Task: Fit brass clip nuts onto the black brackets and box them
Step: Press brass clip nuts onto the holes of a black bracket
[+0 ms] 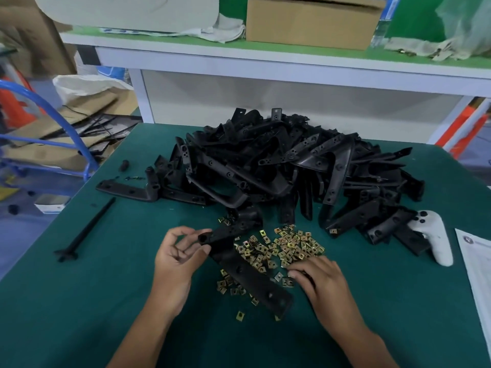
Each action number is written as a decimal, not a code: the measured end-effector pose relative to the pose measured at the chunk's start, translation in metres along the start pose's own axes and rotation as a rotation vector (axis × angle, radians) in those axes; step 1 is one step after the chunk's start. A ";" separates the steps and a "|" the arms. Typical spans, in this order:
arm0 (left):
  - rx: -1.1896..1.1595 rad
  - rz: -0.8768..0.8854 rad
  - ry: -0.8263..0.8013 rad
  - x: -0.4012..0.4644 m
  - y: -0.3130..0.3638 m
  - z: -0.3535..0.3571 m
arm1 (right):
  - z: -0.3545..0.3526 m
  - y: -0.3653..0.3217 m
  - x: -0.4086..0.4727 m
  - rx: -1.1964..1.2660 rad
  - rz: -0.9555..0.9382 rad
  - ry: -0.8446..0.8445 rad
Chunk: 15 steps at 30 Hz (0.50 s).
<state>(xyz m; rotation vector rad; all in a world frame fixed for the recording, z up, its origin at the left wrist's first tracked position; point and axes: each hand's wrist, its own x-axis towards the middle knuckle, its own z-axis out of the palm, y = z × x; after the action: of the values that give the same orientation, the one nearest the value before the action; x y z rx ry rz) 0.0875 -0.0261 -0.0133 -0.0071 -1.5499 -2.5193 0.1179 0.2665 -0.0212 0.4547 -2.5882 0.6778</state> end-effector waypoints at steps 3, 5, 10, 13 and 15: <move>-0.100 -0.097 -0.076 -0.003 -0.001 0.003 | -0.003 -0.002 0.002 0.076 0.057 0.084; -0.038 -0.145 -0.113 -0.008 -0.004 0.010 | -0.006 -0.004 0.003 0.153 0.134 0.132; 0.380 -0.026 -0.252 -0.021 -0.013 0.036 | -0.019 -0.007 0.012 0.387 0.466 0.251; 0.559 0.003 -0.280 -0.028 -0.015 0.041 | -0.025 -0.008 0.016 0.543 0.586 0.316; 0.660 0.076 -0.308 -0.031 -0.016 0.040 | -0.030 -0.012 0.022 0.877 0.745 0.323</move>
<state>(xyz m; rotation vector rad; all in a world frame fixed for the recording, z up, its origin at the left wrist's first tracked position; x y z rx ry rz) 0.1116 0.0209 -0.0127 -0.3673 -2.3736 -1.8999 0.1136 0.2680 0.0176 -0.4015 -1.9814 1.9548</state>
